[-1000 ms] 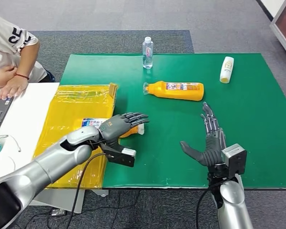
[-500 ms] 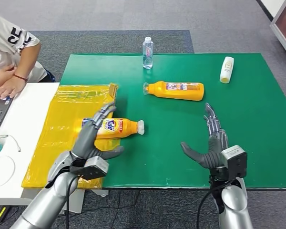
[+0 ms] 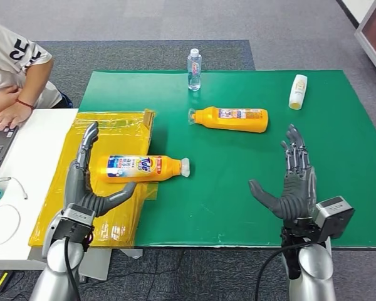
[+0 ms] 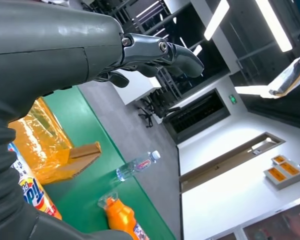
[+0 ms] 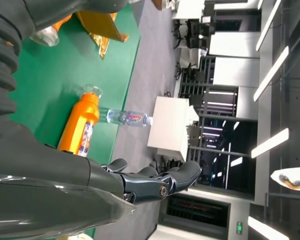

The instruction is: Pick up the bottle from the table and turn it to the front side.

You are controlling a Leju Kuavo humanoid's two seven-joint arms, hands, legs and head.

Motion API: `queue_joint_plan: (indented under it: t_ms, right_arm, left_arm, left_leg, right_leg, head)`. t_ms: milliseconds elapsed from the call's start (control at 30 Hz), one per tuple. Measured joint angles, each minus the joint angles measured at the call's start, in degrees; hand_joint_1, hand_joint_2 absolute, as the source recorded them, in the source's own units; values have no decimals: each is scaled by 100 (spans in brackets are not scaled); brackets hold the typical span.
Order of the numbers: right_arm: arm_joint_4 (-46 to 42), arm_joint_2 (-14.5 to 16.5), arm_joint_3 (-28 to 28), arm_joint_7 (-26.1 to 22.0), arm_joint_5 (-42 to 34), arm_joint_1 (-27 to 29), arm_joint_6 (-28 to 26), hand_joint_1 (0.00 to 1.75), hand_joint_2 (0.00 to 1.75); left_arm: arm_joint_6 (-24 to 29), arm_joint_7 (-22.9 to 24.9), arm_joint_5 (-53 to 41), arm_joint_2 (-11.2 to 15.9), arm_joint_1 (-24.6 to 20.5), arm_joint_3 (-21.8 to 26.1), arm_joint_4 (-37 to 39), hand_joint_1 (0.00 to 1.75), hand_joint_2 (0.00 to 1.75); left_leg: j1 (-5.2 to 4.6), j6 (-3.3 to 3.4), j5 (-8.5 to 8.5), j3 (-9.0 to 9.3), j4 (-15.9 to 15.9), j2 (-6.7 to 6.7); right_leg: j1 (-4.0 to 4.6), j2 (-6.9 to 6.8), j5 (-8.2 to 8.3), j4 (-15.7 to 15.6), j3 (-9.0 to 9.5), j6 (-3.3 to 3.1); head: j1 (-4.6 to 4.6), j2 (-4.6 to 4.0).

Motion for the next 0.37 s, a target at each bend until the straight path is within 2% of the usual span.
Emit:
queue_joint_plan:
  t_ms: [367]
  right_arm:
    - [-25, 54, 0, 31, 746, 16, -281, 0, 175]
  left_arm:
    - [209, -375, 144, -274, 228, 145, -357, 0, 175]
  left_leg:
    - [0, 0, -1, -1, 0, 0]
  right_leg:
    - [0, 0, 0, 0, 1, 0]
  head:
    - [1, 0]
